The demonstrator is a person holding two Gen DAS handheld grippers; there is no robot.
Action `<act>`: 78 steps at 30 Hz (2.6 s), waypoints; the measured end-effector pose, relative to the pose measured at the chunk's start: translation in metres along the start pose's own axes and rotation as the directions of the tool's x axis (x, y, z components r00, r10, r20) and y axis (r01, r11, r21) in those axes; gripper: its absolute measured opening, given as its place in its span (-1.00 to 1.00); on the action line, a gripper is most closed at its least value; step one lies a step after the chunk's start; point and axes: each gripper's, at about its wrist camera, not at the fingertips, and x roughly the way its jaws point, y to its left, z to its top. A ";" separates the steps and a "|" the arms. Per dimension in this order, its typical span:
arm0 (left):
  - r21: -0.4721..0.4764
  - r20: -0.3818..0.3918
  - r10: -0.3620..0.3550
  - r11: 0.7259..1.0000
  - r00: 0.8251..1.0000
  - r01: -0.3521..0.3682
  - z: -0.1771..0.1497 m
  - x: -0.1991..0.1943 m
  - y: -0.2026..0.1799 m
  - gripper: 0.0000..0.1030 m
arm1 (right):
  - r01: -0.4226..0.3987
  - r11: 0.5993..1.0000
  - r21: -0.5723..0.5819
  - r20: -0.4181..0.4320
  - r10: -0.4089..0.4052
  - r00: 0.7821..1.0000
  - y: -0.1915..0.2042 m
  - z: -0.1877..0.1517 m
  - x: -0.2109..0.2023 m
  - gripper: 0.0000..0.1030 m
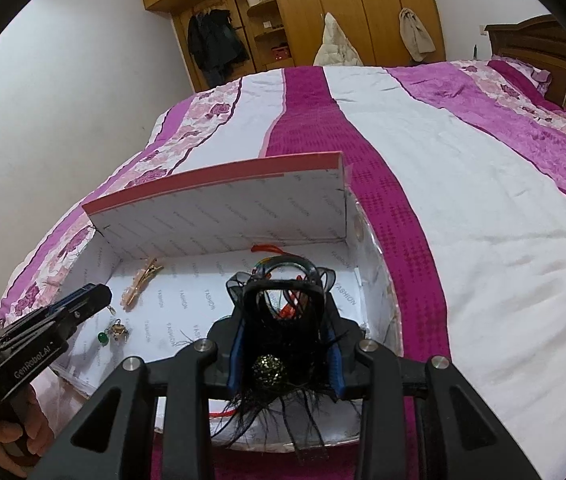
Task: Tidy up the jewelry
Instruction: 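Open the left gripper to release the earring while the right releases the feather clip, then withdraw both open grippers from the box toward the last jewelry, then grasp the second gold heart pearl earring with the left gripper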
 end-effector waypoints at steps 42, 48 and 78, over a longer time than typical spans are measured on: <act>0.023 -0.074 -0.083 0.996 0.994 0.085 -0.033 -0.104 -0.014 -0.21 | 0.000 1.000 0.001 0.077 0.000 0.997 0.023 -0.034 -0.146 0.08; 0.045 -0.141 -0.100 0.993 0.985 0.107 -0.048 -0.093 -0.024 -0.21 | 0.019 1.000 0.016 0.049 -0.020 0.999 0.017 -0.050 -0.152 0.08; 0.144 -0.249 -0.069 0.984 0.966 0.107 -0.080 -0.053 -0.039 -0.86 | 0.056 0.992 0.110 -0.023 -0.053 0.998 -0.012 -0.080 -0.143 0.08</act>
